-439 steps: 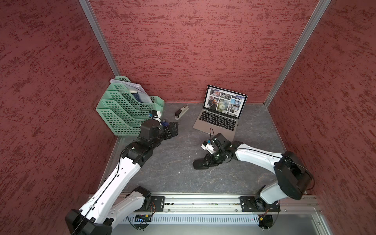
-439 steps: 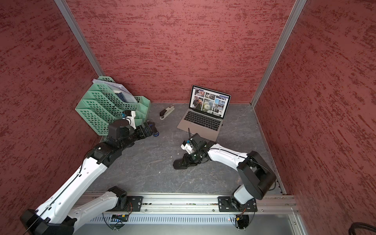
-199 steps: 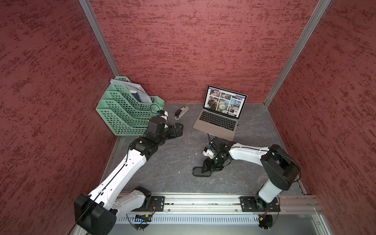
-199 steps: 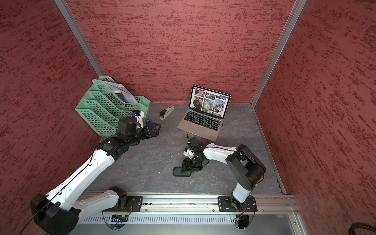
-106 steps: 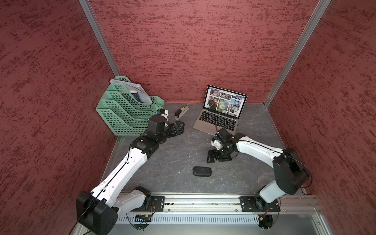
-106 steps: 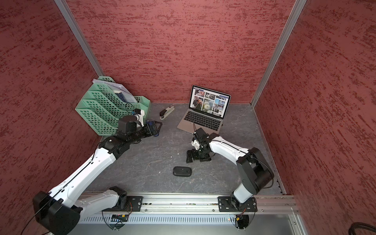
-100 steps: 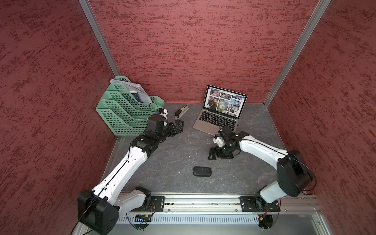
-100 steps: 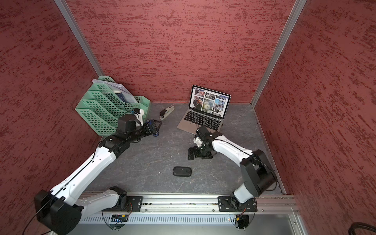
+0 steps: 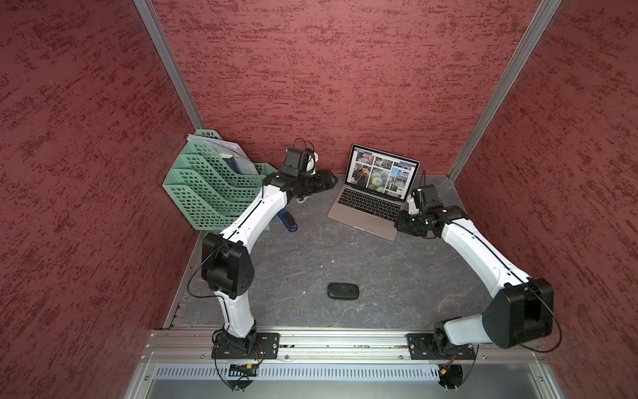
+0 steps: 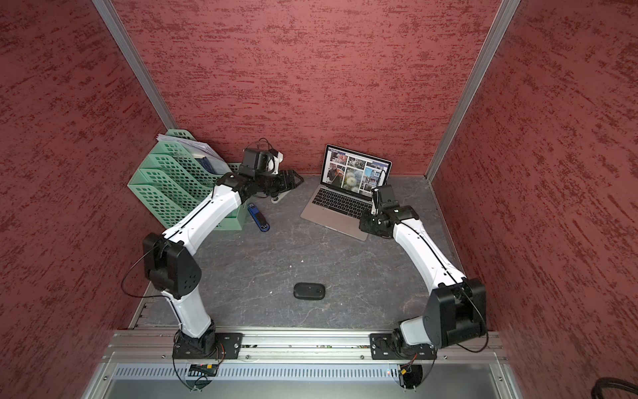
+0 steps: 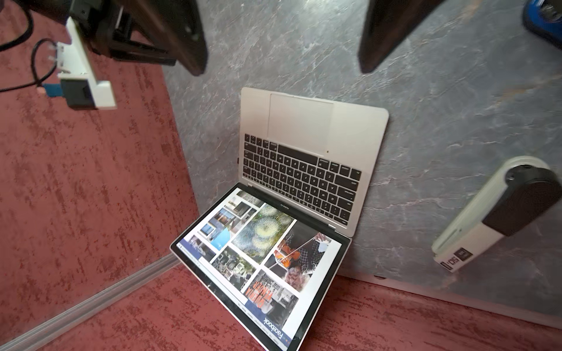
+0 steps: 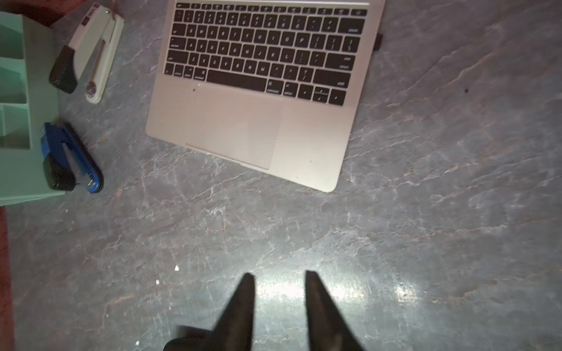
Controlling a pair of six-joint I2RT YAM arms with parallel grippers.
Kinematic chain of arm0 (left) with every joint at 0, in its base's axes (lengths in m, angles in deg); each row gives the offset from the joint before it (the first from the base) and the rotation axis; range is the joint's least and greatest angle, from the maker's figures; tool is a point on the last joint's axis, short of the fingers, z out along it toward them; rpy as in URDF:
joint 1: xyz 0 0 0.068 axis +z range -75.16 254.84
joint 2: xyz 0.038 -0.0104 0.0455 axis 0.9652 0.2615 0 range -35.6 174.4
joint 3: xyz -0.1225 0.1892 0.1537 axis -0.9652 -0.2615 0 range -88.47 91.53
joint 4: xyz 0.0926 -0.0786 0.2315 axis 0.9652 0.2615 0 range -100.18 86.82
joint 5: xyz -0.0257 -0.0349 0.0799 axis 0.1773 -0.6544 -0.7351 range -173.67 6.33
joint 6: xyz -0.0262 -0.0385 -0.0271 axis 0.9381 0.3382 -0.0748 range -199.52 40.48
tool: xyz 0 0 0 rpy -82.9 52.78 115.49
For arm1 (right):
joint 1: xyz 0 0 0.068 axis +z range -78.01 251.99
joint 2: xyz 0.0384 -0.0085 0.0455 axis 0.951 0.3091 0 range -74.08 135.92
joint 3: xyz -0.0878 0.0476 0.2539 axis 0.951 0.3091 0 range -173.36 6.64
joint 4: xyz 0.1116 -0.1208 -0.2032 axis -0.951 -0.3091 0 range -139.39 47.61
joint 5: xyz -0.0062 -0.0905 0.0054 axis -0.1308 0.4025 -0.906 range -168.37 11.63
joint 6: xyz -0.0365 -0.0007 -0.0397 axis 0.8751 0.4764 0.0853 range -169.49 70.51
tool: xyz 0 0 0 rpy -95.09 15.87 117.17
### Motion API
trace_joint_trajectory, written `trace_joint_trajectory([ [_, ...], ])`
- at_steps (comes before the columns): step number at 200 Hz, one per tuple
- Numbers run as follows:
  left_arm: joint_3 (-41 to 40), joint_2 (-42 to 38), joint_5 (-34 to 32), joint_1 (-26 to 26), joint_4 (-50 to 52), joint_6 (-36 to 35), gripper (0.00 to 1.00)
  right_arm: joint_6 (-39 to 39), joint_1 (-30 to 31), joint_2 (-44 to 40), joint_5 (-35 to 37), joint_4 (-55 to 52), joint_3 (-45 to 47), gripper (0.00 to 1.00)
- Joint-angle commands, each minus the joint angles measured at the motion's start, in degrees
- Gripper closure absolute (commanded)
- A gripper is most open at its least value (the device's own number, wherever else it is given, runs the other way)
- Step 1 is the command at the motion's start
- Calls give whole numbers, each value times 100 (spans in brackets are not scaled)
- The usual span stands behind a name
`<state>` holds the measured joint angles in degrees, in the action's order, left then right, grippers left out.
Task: Remove the wireless mouse receiver from the laptop
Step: Move the laptop to the center of the board.
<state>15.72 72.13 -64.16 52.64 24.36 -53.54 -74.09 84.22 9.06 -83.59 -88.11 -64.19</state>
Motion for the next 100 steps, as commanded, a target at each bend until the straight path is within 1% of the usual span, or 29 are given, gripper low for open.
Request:
trace_joint_trajectory([
  [1,886,827,-32,66,944,-178,67,-70,-204,383,672,104,-461,100],
  [3,990,919,-21,68,1014,-173,75,-58,-234,426,673,124,-496,100],
  [6,1147,1049,4,74,1096,-164,83,-63,-276,467,675,147,-527,100],
  [14,1545,1378,94,75,1282,-138,98,-66,-381,573,673,250,-604,100],
  [16,1639,1465,103,68,1329,-135,100,-72,-408,606,667,283,-613,100],
  [36,2403,2211,219,49,1486,-53,100,-164,-673,863,647,621,-658,100],
  [58,3008,2828,202,101,1340,176,100,-329,-894,1270,931,744,-806,100],
  [80,3289,3316,434,252,887,540,100,-417,-1054,1721,947,1052,-913,100],
  [100,3392,3623,372,349,528,867,100,-446,-1104,2226,925,1258,-1126,100],
])
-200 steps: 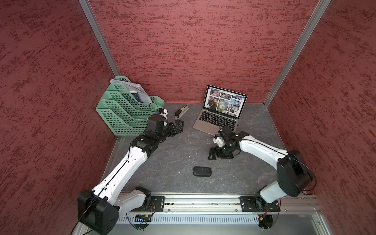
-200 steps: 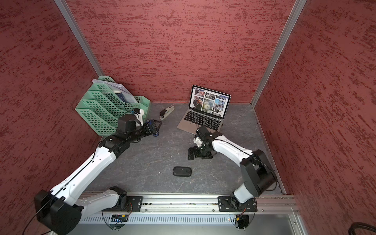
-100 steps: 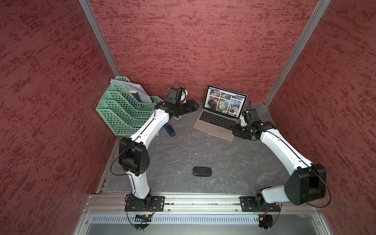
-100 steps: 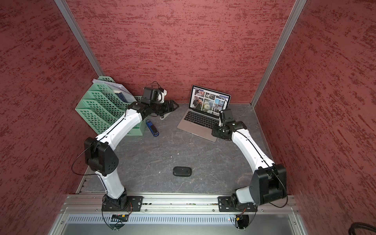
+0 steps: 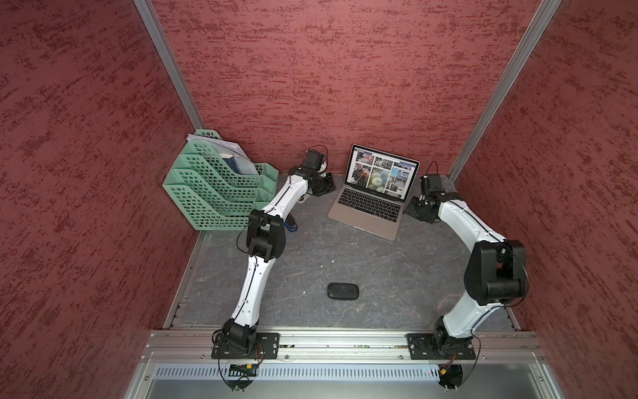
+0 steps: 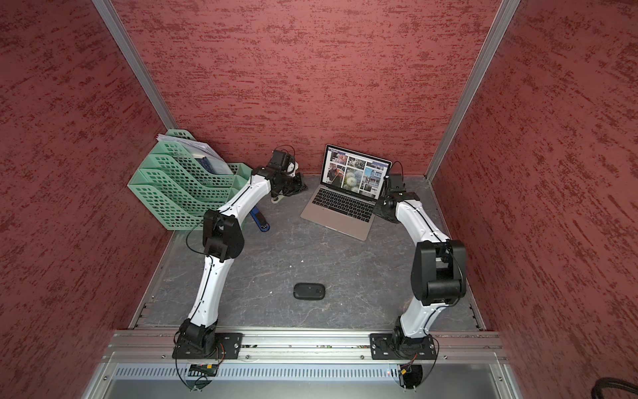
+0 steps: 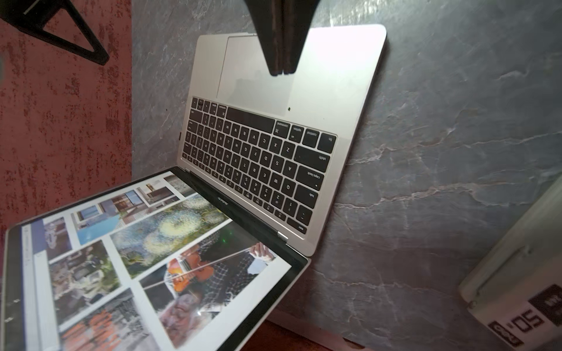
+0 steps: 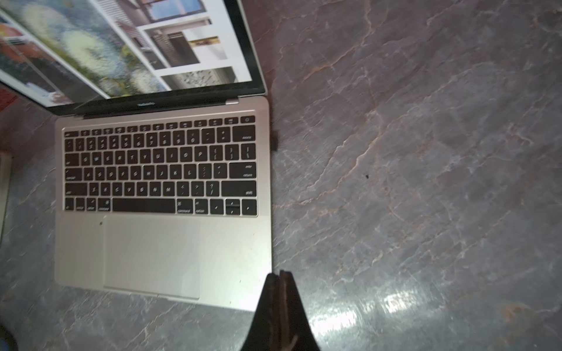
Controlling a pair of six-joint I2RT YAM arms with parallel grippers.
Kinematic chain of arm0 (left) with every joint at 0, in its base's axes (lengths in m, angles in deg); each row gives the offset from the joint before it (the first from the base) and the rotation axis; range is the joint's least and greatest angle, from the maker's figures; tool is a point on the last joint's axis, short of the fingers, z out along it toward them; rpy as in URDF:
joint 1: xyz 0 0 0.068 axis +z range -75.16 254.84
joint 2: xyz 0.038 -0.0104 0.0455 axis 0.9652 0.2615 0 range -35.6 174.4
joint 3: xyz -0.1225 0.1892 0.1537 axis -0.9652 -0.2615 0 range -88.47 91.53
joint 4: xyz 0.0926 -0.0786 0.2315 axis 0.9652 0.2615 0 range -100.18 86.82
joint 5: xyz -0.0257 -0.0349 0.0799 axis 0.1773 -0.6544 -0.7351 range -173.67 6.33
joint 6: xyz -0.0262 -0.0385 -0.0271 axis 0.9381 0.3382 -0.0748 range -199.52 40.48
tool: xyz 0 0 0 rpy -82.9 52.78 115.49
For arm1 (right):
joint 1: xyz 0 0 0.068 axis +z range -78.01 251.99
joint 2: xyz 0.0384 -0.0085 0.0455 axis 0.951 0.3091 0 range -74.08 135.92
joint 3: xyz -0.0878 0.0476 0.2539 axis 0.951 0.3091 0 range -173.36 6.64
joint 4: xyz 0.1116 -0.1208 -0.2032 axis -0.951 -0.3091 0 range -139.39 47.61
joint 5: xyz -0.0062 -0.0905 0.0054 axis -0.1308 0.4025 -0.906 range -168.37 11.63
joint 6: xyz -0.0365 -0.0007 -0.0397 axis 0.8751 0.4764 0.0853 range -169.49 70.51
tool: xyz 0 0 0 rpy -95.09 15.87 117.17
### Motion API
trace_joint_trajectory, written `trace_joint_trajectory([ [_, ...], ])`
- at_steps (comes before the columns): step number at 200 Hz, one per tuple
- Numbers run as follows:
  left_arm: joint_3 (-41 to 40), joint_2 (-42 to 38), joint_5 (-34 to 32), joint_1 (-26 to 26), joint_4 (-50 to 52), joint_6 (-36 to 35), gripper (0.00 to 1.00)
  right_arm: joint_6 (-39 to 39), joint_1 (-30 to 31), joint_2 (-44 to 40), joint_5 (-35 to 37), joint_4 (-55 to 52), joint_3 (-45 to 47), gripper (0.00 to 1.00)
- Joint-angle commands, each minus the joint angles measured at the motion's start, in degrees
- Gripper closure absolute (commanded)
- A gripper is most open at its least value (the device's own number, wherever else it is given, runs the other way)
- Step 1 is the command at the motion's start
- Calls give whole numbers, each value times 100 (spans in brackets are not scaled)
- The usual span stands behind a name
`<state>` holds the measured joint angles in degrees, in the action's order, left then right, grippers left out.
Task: Remove the wireless mouse receiver from the laptop
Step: Move the laptop to the center of the board.
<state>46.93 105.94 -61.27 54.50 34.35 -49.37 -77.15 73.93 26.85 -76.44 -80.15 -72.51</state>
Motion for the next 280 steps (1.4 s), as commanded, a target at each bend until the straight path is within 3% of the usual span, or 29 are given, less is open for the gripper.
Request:
trace_joint_trajectory([
  [1,274,256,78,163,-480,462,100,-142,-81,473,210,480,-302,100],
  [41,390,643,-77,120,-769,759,100,-359,-271,1321,244,936,-831,100],
  [100,229,784,-297,-178,-560,645,100,-743,-502,2195,70,852,-1743,100],
  [134,-59,757,-779,-207,-315,614,100,-889,-601,2556,-47,731,-2118,100],
  [190,-435,467,-2196,-164,-156,548,100,-1339,-741,3167,-515,631,-2697,100],
  [280,-607,667,-1707,-321,-229,581,100,-1818,-791,3667,-1131,839,-2994,100],
])
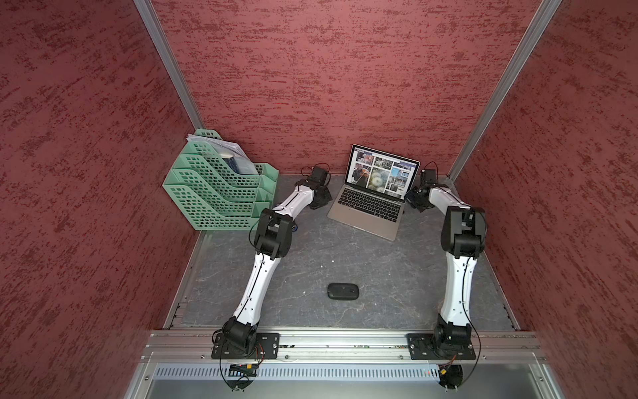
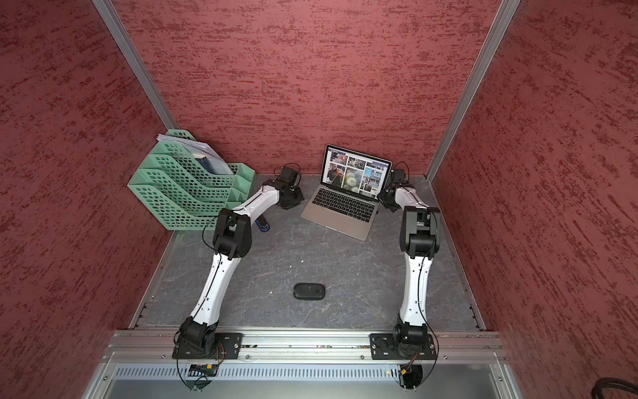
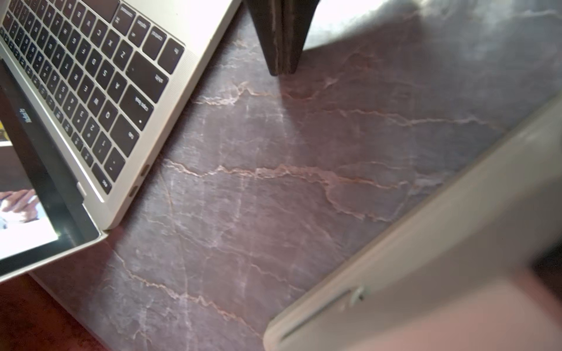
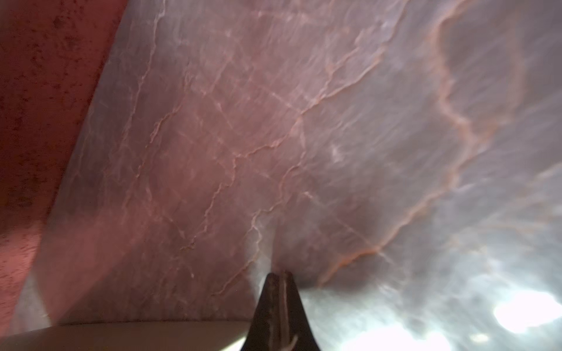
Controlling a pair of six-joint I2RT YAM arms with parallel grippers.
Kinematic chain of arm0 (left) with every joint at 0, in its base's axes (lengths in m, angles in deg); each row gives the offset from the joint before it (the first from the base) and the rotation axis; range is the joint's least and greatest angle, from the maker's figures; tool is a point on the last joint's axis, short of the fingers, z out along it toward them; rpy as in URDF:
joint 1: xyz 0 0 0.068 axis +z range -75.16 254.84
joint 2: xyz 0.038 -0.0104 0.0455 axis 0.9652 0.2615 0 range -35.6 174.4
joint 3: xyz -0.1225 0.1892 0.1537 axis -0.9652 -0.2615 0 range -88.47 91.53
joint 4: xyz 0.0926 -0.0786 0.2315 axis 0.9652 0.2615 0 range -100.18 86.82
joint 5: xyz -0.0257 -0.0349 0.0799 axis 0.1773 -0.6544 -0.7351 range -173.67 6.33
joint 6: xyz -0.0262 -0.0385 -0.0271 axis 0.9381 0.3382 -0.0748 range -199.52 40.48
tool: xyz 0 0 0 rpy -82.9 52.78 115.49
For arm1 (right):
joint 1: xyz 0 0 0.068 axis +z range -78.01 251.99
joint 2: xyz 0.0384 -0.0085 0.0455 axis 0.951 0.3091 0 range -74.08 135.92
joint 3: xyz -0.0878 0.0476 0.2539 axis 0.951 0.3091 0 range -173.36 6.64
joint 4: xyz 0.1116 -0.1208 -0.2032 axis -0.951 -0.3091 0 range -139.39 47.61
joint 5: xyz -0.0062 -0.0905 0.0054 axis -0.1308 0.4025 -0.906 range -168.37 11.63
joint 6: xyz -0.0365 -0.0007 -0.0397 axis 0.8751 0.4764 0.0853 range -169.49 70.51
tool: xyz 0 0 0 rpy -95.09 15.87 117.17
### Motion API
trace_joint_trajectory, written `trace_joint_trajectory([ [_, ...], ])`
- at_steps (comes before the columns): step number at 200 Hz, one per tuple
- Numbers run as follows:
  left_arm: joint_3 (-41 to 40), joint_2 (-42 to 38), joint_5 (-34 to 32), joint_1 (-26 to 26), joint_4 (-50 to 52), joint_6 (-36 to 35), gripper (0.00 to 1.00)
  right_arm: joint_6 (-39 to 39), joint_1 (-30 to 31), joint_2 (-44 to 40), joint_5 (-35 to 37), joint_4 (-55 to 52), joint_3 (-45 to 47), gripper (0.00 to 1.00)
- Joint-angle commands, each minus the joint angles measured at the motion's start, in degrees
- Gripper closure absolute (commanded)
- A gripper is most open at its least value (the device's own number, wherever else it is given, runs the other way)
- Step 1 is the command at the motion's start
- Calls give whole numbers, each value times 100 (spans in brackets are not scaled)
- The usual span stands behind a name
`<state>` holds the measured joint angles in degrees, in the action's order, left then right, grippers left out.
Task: Remove the wireless mouse receiver from the laptop
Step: Move the laptop to the center of the board.
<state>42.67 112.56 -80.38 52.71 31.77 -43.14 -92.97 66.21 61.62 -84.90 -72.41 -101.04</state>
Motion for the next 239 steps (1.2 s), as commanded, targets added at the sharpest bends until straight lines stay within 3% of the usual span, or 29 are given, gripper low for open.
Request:
trace_joint_trajectory([
  [1,-191,-5,210,-147,26,-38,100,-233,-24,196,-295,70,-141,100],
  [53,-1514,-628,655,-429,-358,-39,100,-416,-25,352,-616,153,-132,100],
  [126,-3667,-1766,723,-787,-978,-103,100,-307,64,285,-833,149,60,100],
  [199,-3542,-1749,776,-898,-921,-203,100,-227,249,339,-822,62,54,100],
  [239,-3504,-2263,-277,-800,-311,-553,100,-199,247,369,-805,-2,-60,100],
])
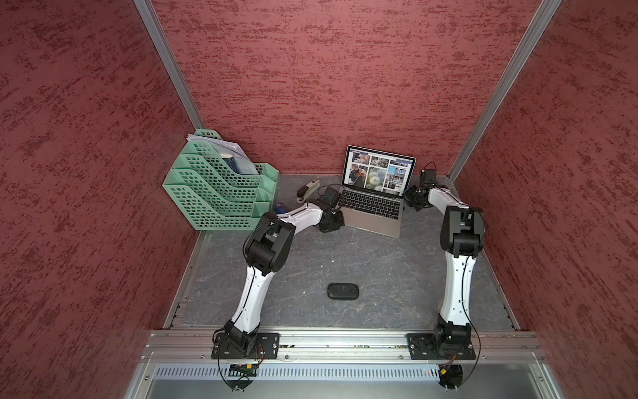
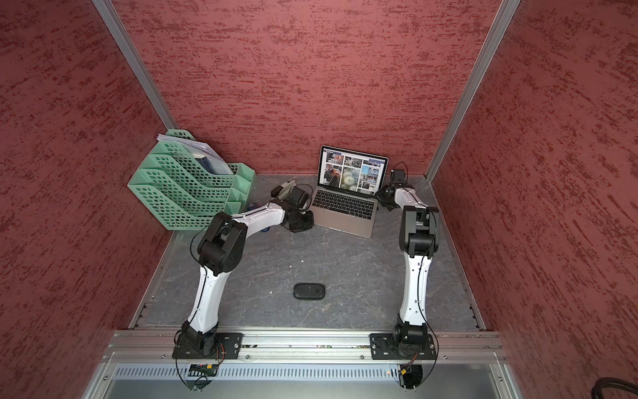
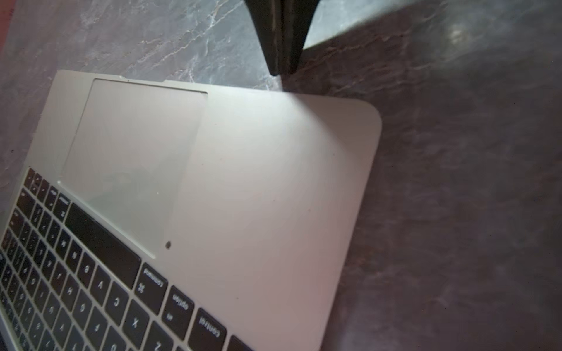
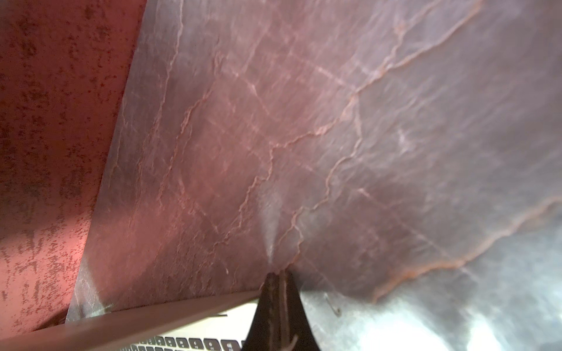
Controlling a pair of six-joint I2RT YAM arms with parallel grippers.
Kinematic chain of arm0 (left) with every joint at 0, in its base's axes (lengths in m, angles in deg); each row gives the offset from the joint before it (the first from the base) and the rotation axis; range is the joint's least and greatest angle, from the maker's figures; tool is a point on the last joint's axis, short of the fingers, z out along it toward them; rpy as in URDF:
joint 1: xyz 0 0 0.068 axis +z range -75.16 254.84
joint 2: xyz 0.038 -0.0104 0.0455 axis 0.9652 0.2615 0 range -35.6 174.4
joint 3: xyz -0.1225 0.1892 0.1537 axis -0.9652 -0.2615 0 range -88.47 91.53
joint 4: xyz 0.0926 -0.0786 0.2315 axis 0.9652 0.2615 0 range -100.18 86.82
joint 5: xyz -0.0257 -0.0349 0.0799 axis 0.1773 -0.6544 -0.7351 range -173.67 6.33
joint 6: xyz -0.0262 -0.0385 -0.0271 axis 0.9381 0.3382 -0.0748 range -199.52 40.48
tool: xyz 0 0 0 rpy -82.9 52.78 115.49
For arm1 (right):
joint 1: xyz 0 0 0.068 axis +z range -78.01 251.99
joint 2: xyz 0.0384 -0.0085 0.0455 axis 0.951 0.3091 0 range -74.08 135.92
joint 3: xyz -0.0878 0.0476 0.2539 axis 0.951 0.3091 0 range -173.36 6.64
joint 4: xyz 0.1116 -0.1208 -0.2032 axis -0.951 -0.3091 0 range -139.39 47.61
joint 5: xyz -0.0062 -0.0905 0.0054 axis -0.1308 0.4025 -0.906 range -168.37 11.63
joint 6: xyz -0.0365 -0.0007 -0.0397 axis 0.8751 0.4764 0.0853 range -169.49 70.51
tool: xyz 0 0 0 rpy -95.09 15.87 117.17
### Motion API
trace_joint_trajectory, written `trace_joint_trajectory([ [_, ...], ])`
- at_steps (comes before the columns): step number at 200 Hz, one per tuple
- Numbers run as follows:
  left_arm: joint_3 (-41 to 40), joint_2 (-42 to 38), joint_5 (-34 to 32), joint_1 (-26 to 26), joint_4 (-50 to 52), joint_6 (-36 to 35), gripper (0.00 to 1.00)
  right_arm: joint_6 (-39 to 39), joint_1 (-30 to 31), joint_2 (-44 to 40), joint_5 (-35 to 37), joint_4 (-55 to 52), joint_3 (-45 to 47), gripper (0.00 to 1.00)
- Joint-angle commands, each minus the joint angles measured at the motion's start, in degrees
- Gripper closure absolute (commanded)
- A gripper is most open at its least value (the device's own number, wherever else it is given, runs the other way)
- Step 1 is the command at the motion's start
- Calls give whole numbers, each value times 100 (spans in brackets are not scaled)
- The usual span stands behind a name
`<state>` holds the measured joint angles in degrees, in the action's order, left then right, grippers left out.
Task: Remove the wireless mouse receiver from the laptop
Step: Move the laptop to the center of the board.
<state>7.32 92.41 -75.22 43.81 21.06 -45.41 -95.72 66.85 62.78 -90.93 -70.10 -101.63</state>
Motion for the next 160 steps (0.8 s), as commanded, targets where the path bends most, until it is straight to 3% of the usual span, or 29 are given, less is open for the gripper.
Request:
trace_joint_trajectory([
  [1,33,-258,-819,93,782,-334,100,74,186,253,-203,-235,-1,100],
  [26,228,-455,-1597,297,1289,-589,100,92,179,273,-204,-268,-32,100],
  [49,367,-422,-1757,580,1367,-684,100,121,182,309,-212,-273,-43,100],
  [91,1106,273,-1384,913,1115,-740,100,202,181,384,-236,-369,-171,100],
  [131,1716,950,-437,804,478,-680,100,264,177,469,-255,-473,-340,100],
  [160,1865,1229,-254,685,387,-578,100,295,177,491,-319,-479,-336,100],
])
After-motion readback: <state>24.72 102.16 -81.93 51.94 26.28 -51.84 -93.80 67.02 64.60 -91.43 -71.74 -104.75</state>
